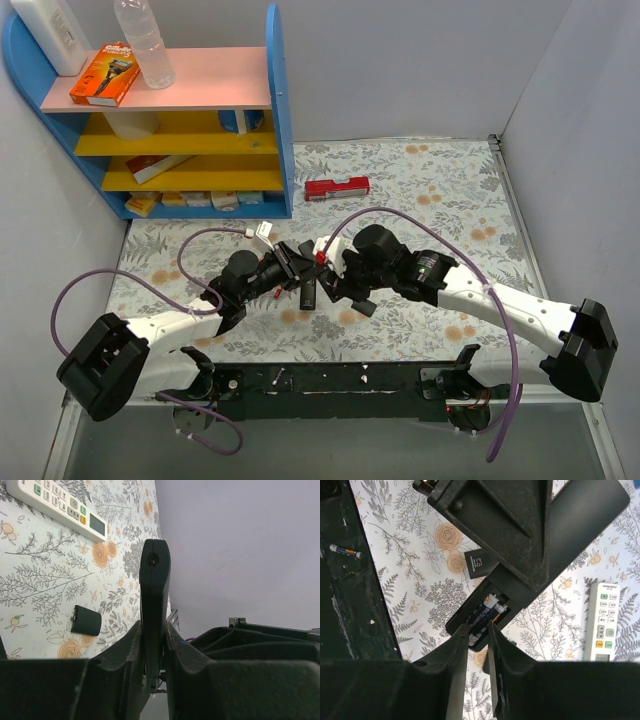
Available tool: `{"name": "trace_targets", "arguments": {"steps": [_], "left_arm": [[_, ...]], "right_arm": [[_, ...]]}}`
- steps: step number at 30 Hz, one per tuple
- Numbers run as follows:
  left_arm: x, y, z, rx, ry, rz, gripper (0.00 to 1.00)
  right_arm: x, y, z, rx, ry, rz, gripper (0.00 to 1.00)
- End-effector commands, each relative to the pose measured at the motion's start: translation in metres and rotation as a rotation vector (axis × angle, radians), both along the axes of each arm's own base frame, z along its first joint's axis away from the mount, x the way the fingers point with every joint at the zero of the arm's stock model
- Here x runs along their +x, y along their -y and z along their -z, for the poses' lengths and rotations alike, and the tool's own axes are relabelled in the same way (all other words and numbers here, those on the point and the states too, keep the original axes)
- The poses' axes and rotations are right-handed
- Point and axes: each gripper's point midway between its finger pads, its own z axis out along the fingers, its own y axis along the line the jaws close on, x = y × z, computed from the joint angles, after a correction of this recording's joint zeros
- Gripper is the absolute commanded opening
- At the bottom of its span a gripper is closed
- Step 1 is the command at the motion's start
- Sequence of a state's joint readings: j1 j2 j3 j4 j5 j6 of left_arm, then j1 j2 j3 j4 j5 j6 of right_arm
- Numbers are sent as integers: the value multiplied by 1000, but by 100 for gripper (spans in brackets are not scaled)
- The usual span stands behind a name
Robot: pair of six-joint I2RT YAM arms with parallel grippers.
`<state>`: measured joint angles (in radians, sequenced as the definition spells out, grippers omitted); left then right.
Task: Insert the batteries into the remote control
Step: Load the battery into the remote control, then pick up the battery cover at the center of the board.
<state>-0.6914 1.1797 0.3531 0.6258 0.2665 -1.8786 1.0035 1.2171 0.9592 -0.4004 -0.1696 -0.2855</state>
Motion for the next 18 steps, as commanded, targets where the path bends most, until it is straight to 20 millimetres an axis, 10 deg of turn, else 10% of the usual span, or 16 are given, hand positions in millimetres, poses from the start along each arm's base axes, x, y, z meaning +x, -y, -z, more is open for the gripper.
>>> {"name": "trace_targets", "arguments": {"steps": [1,6,18], "left_arm": [[11,-16,6,96,47,-100,0],[21,-41,26,160,22,-224,0],[16,-63,26,180,19,-266,0]], "right_arm": [[3,-6,-38,102,-58,119,33],[6,19,-31,44,-118,289,45],[-3,71,62,-217,-262,540,63]]}}
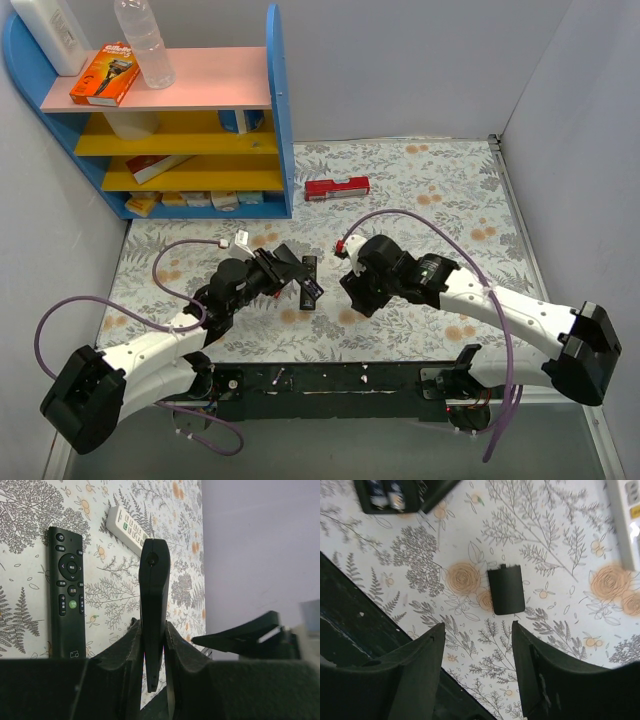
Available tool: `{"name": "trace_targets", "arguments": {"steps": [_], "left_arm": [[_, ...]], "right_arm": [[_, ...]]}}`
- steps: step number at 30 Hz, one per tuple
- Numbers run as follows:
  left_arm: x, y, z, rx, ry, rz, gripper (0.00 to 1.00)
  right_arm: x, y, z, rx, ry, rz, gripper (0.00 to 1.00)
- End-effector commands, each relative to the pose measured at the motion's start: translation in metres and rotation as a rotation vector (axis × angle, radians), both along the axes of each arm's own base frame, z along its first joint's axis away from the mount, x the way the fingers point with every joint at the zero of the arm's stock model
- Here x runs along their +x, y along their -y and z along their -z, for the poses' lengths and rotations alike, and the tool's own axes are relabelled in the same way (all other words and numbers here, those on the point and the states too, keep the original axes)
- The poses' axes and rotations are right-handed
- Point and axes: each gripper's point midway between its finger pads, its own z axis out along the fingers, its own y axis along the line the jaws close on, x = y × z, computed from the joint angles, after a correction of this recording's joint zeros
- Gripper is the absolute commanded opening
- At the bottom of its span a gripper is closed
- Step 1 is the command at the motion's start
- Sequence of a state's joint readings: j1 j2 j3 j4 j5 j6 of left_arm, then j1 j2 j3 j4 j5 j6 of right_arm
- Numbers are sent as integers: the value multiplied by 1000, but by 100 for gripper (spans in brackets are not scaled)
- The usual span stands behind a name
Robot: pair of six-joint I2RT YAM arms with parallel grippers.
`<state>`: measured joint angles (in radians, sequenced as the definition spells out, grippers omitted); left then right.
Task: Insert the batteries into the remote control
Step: Pick up the battery cover at the center of the board.
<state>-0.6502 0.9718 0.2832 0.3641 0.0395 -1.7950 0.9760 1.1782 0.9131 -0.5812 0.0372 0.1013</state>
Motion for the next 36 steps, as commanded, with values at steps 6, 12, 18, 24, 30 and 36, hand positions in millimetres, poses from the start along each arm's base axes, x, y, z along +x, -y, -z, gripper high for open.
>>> {"name": "trace_targets", "arguments": {"steps": [6,12,18,24,30,36], "left_arm": [[-5,-8,-13,10,41,2,0],[-7,-11,-20,26,66,3,0],[-10,-11,-24,30,75,18,0],[-11,-12,-25,31,81,19,0],[-12,-11,-24,23,72,22,0],[-12,-10,-23,14,67,23,0]], "right_arm": [[9,23,60,-188,-67,136,64],[13,22,83,-265,-98,123,64],[17,29,100,-333,-103,107,64],[18,28,113,-377,-118,54,63],[13,22,120,-381,-157,-2,59],[7,22,125,-383,-197,-31,52]]}}
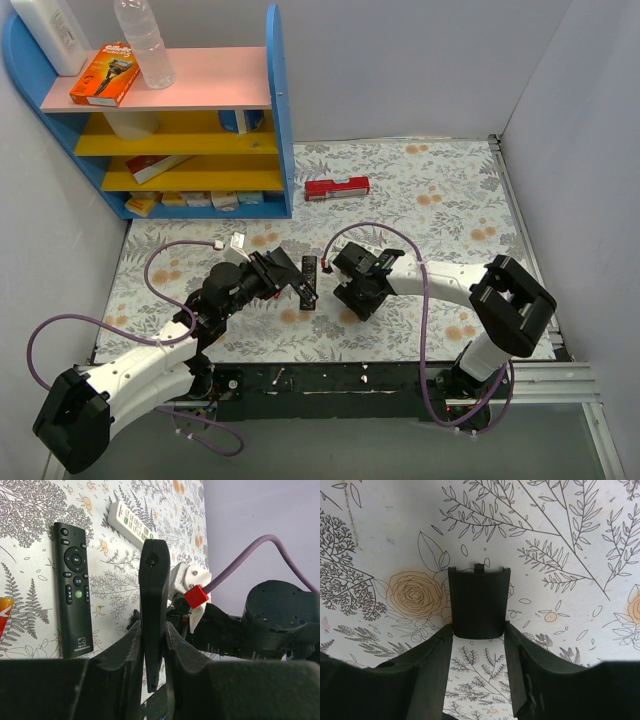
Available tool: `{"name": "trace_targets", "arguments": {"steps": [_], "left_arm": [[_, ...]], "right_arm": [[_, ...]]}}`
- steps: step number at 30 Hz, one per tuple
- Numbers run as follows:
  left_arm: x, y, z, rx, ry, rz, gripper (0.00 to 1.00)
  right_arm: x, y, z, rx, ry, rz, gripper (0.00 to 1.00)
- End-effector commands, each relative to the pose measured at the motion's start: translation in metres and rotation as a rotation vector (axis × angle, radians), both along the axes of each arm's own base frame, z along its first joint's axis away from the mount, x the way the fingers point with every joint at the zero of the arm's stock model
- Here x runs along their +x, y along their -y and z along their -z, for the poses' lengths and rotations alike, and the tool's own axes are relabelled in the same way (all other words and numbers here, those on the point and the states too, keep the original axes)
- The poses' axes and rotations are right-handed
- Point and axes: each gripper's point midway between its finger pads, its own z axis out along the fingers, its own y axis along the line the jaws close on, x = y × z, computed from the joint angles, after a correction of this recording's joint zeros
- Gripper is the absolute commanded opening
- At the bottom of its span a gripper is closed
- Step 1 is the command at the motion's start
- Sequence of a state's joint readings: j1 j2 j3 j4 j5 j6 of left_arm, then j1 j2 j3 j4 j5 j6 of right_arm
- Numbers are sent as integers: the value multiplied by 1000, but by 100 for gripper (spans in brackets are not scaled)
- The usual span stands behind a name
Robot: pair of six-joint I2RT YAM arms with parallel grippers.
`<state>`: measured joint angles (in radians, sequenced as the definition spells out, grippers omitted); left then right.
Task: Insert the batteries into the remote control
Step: Pick up the battery cover at the center of the board.
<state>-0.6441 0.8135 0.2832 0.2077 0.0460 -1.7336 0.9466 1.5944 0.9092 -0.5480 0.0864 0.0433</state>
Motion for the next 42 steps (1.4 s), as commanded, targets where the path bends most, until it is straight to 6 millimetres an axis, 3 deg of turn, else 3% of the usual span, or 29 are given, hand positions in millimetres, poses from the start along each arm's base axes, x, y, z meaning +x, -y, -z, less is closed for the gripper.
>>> {"name": "trace_targets", "arguments": {"steps": [1,23,26,32,42], "left_arm": [[2,3,-13,-31,29,6,0],[8,10,-1,-70,-14,-1,0],[8,10,-1,-77,-16,-4,0],[7,9,2,-99,-24,-15,0],[11,10,1,-155,-21,-31,0]], "right_arm": [[-3,2,15,-25,-39,-30,50],[3,-5,27,5,-61,45,56],[5,-3,26,-1,-48,52,49],[9,-8,4,27,-29,41,32],[18,-24,-69,128,30,41,31]]}}
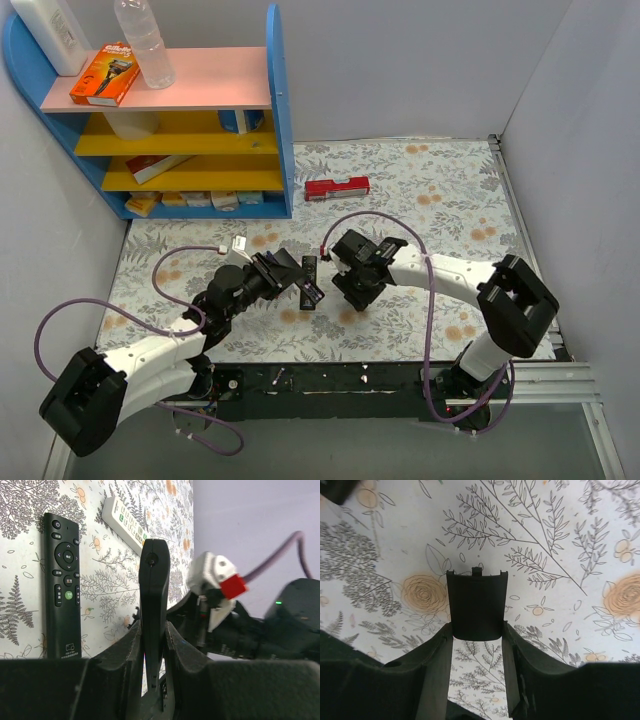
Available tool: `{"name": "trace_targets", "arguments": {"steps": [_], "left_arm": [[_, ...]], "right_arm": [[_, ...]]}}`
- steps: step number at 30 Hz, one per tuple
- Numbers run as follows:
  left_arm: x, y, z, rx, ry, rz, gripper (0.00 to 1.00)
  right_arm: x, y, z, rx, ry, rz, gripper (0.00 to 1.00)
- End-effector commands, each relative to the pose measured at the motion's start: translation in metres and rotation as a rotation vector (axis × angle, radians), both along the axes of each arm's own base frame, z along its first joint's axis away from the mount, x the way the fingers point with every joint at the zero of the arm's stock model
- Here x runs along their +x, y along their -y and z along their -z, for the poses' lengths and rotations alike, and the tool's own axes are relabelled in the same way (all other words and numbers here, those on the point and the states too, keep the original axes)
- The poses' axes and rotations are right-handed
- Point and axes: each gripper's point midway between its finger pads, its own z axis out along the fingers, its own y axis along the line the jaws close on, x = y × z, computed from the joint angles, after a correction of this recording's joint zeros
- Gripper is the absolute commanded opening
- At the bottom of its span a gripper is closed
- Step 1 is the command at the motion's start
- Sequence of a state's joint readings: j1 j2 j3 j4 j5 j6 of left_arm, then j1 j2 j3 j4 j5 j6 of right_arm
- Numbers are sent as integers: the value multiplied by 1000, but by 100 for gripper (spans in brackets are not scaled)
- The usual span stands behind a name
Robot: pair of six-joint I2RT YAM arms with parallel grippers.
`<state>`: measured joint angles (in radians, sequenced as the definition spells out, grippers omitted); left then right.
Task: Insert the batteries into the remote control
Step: Pick up the battery cover at the center of the board, then load the battery cover into the remote control.
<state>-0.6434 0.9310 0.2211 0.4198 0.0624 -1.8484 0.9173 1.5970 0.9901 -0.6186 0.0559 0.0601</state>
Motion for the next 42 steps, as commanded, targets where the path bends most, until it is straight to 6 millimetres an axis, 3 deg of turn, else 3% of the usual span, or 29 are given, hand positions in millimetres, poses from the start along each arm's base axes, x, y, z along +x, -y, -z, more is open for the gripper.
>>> {"name": "trace_targets", "arguments": {"steps": [1,10,14,22,31,42], "left_arm": [[6,2,-9,-53,24,-17,0],[11,15,-9,-101,12,17,0],[12,22,-15,-135,29,40,0],[16,29,-37,-177,108,68,0],[13,32,-47,-200,142,93,0],[14,31,-55,-212,173,93,0]], "right_arm": [[8,-16,-55,95,45,2,32],[7,-44,-124,240,38,-13,32],[2,-55,-136,253,25,-28,32],[-6,-73,-134,266,-12,-37,33],[-4,-91,-134,289,-27,-23,35],[-7,-93,-131,269,-57,-16,39]]}}
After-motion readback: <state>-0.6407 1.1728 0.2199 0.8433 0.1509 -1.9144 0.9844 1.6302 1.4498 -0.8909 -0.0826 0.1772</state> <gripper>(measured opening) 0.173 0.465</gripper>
